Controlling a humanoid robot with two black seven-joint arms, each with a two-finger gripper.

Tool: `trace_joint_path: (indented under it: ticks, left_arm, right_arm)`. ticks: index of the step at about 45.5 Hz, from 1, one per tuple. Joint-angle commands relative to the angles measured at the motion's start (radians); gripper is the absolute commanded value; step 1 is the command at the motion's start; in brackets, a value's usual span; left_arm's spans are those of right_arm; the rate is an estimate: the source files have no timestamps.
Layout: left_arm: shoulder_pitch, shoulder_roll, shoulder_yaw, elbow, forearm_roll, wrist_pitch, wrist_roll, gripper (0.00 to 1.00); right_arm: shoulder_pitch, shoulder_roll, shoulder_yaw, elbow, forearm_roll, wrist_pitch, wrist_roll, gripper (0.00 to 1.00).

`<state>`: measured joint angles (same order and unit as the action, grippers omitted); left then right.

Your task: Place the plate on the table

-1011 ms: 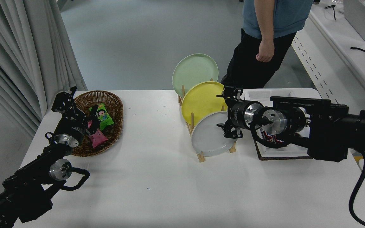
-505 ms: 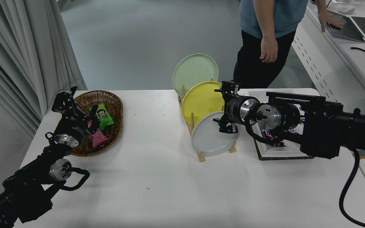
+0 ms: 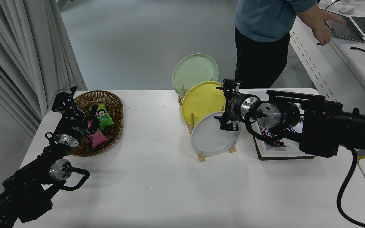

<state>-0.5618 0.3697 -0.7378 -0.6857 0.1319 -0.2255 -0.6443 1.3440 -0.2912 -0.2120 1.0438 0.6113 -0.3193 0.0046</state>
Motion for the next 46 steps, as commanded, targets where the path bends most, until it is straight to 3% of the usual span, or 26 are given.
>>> trace_joint_path:
  ticks: [1, 28, 33, 46]
  left_arm:
    - [0.0, 0.0, 0.0, 0.0, 0.0, 0.0, 0.0, 1.0]
    - [0.0, 0.0, 0.0, 0.0, 0.0, 0.0, 0.0, 1.0]
    - [0.0, 0.0, 0.0, 0.0, 0.0, 0.0, 0.0, 1.0]
    - [0.0, 0.0, 0.0, 0.0, 0.0, 0.0, 0.0, 1.0]
  right_arm:
    - [0.004, -0.003, 0.002, -0.002, -0.002, -0.001, 0.0, 0.99]
    - [0.0, -0.003, 0.002, -0.005, 0.004, -0.018, -0.002, 0.98]
    - [0.001, -0.005, 0.002, -0.005, 0.008, -0.034, -0.002, 0.86]
    - [-0.002, -0.002, 0.0, 0.005, 0.011, -0.053, -0.028, 0.82]
